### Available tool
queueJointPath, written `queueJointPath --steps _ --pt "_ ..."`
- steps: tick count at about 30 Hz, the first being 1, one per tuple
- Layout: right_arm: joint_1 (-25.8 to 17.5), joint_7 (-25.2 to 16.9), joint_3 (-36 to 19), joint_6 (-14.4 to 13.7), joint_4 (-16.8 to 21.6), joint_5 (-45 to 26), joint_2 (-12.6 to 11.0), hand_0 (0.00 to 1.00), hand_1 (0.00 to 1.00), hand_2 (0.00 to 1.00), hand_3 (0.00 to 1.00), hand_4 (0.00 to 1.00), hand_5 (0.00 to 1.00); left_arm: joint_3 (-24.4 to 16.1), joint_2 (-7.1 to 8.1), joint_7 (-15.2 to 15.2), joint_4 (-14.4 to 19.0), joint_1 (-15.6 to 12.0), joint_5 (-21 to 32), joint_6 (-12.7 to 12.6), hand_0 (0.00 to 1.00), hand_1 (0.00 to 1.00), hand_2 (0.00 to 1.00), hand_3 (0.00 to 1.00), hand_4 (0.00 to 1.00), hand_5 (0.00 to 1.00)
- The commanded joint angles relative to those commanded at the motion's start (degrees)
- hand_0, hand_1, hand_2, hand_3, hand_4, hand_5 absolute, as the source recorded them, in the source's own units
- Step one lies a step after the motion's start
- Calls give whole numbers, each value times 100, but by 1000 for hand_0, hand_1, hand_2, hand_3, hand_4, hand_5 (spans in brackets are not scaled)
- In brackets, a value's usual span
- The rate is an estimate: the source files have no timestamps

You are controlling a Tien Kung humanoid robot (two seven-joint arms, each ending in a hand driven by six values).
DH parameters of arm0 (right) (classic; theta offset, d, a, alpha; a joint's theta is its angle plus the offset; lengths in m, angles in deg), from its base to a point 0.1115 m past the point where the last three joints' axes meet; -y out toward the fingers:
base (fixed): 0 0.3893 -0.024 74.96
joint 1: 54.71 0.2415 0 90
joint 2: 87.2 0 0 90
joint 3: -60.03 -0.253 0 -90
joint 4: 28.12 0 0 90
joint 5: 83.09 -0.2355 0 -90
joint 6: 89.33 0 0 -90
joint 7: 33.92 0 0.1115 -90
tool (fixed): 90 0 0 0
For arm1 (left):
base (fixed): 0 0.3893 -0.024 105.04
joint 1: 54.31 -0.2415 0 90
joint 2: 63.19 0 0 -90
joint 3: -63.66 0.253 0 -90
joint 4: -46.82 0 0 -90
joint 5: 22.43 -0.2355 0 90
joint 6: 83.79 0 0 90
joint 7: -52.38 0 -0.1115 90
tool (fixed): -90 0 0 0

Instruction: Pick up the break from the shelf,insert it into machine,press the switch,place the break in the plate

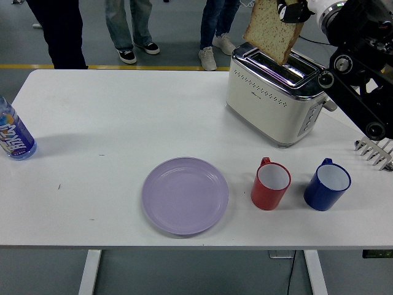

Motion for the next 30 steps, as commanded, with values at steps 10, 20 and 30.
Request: queueJointPath --steps 10,20,30 --pt "-76 49 38 36 512 64 -74 188 214 430 508 415 2 0 -5 -1 0 -7 3 4 335 440 589 718 591 998" --pt "-150 122 101 72 986 4 -200 182 212 429 506 417 2 32 -2 8 0 23 43 8 336 441 591 718 589 998" --pt "-237 172 147 119 1389 -105 -275 181 211 429 505 422 2 45 -2 9 0 30 59 13 336 441 591 718 588 998"
